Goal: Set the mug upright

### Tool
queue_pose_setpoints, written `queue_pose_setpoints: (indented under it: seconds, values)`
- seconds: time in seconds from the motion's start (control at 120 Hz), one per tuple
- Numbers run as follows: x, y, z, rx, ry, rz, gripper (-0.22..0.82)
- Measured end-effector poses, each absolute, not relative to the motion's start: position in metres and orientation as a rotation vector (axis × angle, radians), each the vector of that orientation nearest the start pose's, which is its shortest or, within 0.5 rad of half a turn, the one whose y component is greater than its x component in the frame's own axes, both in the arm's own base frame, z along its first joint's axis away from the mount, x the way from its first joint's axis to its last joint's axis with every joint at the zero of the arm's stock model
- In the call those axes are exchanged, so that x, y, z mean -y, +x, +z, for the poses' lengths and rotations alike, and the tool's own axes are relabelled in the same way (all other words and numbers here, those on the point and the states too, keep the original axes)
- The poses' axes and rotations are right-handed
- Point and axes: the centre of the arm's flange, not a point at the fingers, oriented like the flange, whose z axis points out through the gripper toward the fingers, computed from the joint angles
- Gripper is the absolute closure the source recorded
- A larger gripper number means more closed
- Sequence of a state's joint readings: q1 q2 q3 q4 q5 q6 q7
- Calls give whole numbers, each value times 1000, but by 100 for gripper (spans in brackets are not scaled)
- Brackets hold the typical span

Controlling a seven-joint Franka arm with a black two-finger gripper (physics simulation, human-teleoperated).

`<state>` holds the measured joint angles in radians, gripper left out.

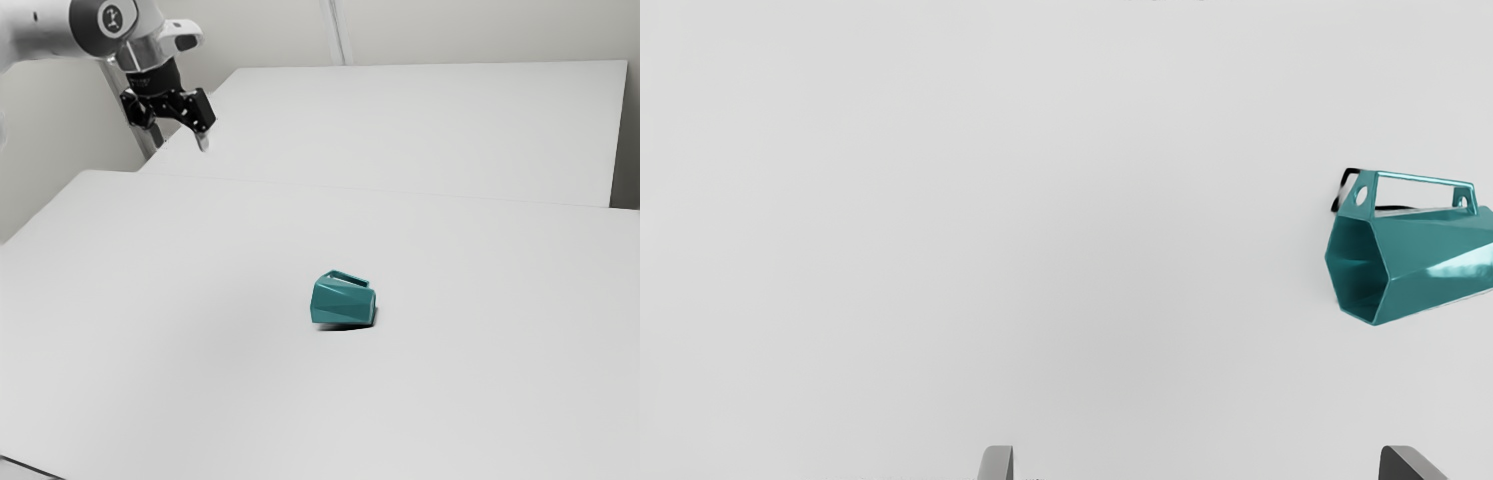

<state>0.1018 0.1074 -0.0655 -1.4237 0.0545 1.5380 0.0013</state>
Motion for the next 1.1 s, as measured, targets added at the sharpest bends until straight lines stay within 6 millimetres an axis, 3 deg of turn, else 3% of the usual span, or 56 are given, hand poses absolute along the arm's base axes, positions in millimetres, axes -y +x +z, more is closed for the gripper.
queue_pose_setpoints:
  seconds: [0.075,0.15,0.2,0.3,0.408,0.642,0.883,1.1]
  values:
    - [-64,585,628,141,-3074,12,0]
    - [-68,587,621,149,-3069,39,0]
    - [-72,592,605,156,-3079,81,0]
    - [-89,604,557,213,-3165,159,0]
    - [-90,583,483,322,-3379,223,0]
    - [-66,558,399,582,-3792,76,0]
    - [-17,547,351,458,-3904,-14,0]
    - [-18,542,312,544,-3996,-198,0]
